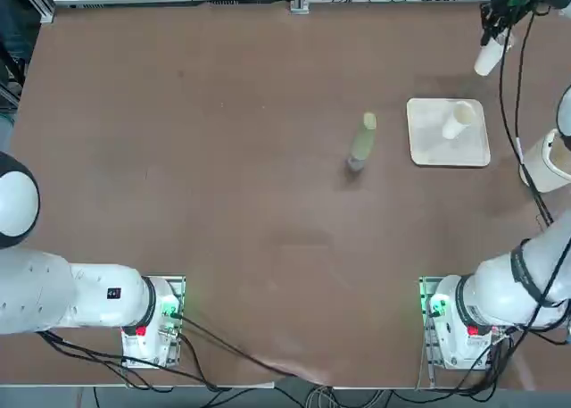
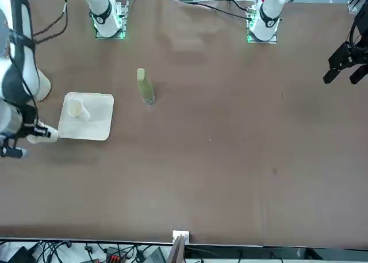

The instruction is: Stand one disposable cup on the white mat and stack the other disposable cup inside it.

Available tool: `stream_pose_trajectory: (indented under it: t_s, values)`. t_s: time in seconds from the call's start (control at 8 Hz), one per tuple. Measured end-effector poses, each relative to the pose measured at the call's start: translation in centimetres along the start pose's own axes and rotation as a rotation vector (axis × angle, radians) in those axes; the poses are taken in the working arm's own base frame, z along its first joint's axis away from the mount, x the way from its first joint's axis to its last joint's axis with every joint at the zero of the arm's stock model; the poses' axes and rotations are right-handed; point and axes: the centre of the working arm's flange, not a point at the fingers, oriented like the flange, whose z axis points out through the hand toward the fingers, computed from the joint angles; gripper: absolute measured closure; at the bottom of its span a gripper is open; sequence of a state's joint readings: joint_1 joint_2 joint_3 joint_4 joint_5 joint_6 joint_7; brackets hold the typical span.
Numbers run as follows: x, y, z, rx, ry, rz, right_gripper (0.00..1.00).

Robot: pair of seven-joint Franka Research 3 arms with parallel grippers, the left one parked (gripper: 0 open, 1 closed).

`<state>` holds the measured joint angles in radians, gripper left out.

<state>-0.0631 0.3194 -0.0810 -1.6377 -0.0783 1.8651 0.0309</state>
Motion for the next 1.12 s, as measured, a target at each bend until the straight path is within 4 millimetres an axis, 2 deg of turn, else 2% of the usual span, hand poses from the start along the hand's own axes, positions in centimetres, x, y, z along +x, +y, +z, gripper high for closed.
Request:
stream_pose_trajectory:
  t_s: [0.25,0.5,0.75,1.12]
  values:
    - [-3.6,0.2,0.0,0.008,-0.031,0.013,0.98]
    - [-5.8,0.2,0.9,0.013,-0.061,0.025,0.98]
    - [-6.9,-0.3,2.0,0.015,-0.084,0.023,0.98]
    - [-7.6,-2.1,3.3,0.016,-0.115,-0.003,0.98]
